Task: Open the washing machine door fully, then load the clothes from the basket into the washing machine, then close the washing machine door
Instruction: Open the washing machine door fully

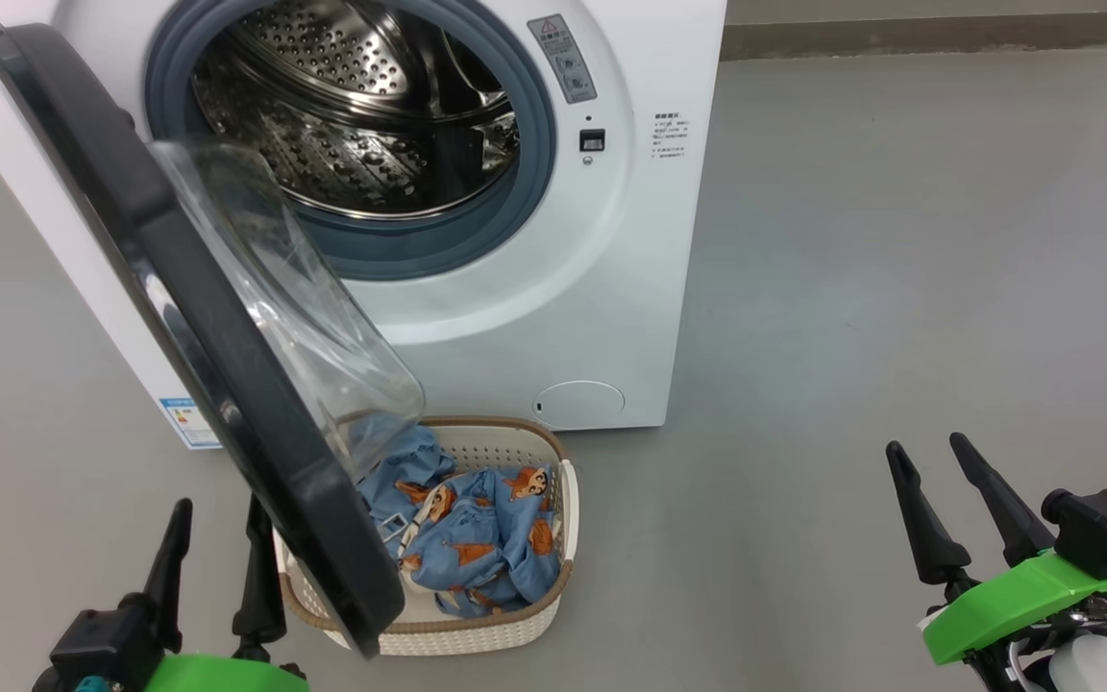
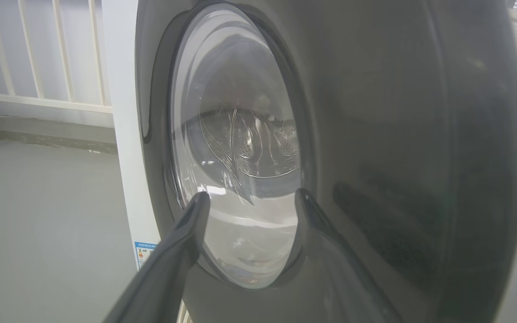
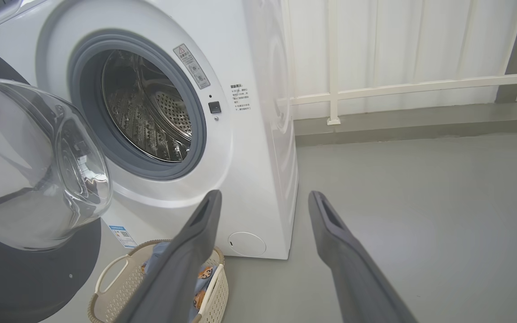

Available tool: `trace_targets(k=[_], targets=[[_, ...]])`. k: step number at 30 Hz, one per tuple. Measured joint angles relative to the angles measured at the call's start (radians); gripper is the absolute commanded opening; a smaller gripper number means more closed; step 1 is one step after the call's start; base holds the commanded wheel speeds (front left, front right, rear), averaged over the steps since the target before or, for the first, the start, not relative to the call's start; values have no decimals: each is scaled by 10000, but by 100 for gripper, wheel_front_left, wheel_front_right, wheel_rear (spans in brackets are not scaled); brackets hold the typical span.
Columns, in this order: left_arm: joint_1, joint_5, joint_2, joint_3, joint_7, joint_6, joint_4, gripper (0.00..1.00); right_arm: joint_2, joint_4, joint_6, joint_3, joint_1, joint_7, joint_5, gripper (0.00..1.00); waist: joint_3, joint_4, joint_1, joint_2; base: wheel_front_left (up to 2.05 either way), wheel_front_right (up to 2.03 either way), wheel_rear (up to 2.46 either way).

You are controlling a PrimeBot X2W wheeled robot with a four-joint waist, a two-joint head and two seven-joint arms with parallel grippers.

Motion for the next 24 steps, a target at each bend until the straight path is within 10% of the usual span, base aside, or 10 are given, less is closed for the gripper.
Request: trace_targets(k=[19, 20, 21, 24], targets=[[0, -4, -2, 10, 0, 0, 4, 100, 50, 192, 2, 2, -23, 0, -81, 100, 43, -66, 0, 0, 0, 0, 0], [0, -4, -2, 8, 0, 0, 6, 95, 50, 196, 0, -2, -23, 0, -81, 100, 39, -61, 0, 1, 0, 0, 0], [0, -4, -2, 4, 0, 0, 8, 5, 52, 196, 0, -6, -23, 0, -81, 100, 32, -51, 0, 0, 0, 0, 0], [0, -25, -2, -2, 0, 0, 23, 0, 59, 196, 0, -10, -23, 0, -81, 100, 24, -33, 0, 1, 0, 0, 0]])
